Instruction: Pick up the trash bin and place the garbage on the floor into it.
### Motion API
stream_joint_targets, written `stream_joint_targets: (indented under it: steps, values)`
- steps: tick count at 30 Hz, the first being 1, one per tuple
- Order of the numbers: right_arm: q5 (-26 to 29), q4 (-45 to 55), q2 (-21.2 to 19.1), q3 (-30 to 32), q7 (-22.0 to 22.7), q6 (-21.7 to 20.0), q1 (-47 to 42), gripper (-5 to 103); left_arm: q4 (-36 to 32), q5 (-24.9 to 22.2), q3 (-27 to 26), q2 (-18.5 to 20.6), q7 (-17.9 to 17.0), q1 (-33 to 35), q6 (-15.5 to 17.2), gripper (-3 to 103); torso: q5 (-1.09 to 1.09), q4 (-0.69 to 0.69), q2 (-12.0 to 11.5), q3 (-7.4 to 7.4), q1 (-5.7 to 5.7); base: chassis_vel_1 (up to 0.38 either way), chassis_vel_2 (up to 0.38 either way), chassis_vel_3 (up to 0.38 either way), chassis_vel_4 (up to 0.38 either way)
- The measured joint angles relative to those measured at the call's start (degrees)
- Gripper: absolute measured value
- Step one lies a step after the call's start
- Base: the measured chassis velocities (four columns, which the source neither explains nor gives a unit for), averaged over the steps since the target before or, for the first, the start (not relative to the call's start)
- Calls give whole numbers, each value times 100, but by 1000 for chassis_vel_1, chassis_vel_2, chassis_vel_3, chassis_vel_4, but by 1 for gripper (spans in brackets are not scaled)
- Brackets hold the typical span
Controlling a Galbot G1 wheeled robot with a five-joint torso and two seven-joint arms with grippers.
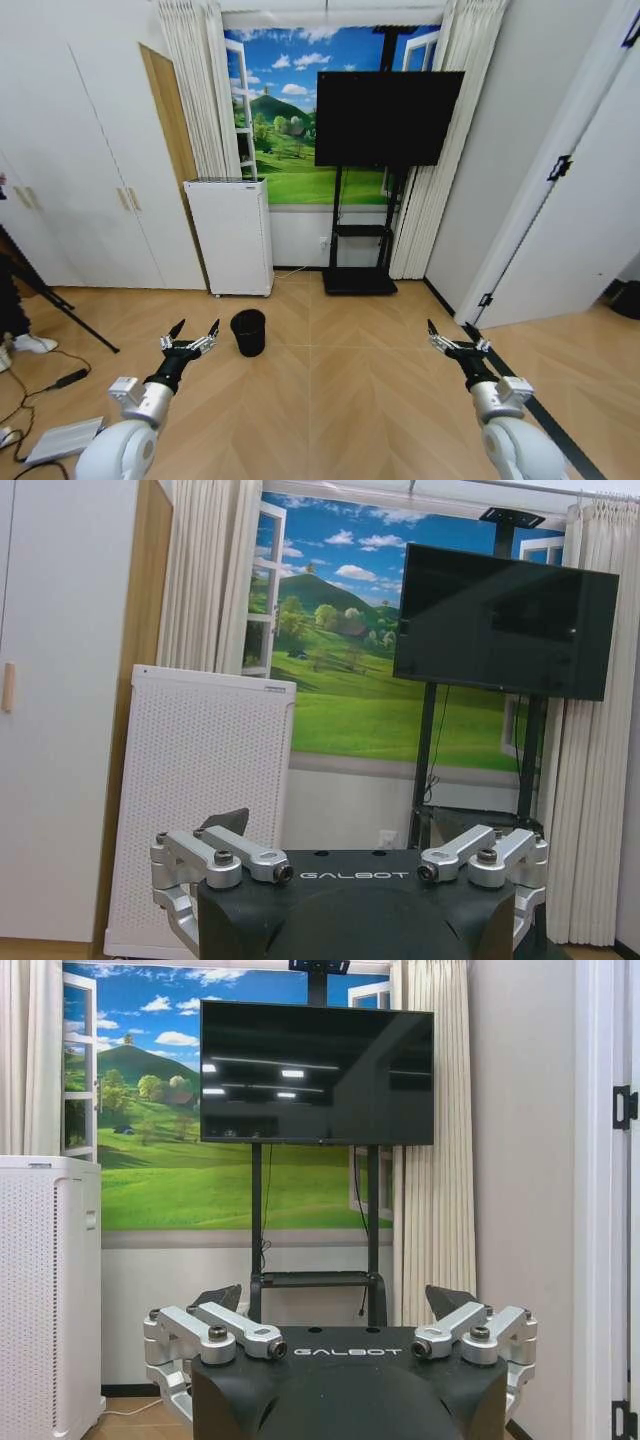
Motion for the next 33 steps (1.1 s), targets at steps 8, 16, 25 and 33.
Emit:
stream_joint_targets:
  steps: [8,16,25,33]
  values:
    - [-1,-20,-1,-1,-4,15,-1,100,0,30,23,-58,-14,17,1,100,-1,0,0,0,0,106,-103,-102,104]
    - [-2,-51,15,-34,-4,66,21,100,18,10,25,-76,-58,9,37,100,0,0,0,-1,-1,59,-66,-39,57]
    - [40,-34,5,-26,30,65,63,100,40,55,87,-123,-175,14,2,100,0,0,-1,0,1,0,0,0,0]
    - [44,-27,27,35,30,84,14,100,33,36,120,-51,-272,-56,14,100,0,-1,-1,0,1,0,0,0,0]
